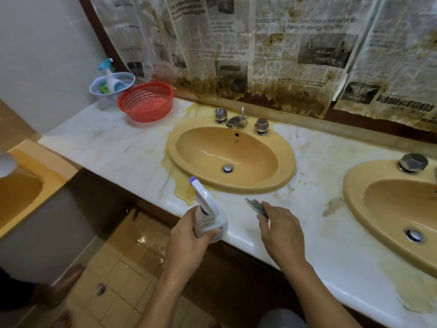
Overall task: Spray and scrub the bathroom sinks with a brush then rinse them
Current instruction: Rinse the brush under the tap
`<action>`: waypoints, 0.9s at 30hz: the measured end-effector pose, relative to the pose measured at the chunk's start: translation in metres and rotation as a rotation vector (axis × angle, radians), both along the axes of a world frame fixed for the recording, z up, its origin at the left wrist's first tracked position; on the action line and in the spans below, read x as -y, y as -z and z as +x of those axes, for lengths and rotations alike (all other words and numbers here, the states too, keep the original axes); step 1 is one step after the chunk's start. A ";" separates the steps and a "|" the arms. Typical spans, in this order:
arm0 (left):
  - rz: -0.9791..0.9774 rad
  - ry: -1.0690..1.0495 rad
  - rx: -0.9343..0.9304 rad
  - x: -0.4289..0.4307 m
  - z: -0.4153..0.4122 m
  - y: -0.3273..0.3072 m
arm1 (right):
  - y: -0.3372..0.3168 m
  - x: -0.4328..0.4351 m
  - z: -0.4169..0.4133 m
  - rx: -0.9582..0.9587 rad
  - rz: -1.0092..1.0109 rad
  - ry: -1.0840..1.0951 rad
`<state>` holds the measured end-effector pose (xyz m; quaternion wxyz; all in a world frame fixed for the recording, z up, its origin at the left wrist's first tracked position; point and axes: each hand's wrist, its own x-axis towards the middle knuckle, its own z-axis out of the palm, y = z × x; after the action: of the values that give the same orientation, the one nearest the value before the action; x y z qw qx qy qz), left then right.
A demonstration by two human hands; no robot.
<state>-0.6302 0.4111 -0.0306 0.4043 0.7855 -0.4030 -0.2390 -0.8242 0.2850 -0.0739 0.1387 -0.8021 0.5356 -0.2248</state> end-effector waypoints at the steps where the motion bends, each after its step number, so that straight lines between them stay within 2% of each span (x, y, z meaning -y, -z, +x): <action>1: -0.004 0.010 0.010 -0.002 0.010 -0.002 | -0.003 -0.002 0.008 0.007 -0.013 0.002; 7: -0.009 0.029 0.041 0.015 0.060 -0.008 | -0.015 0.015 0.046 0.012 -0.119 -0.022; 14: -0.026 0.018 0.017 0.074 0.124 -0.010 | -0.010 0.076 0.100 0.047 -0.246 -0.060; 27: -0.109 0.001 0.042 0.171 0.298 -0.036 | -0.031 0.182 0.273 -0.010 -0.244 -0.146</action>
<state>-0.3320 0.2397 0.0053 0.4380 0.7670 -0.4240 -0.2003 -0.5514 0.1030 -0.0433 0.0532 -0.8511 0.4450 -0.2734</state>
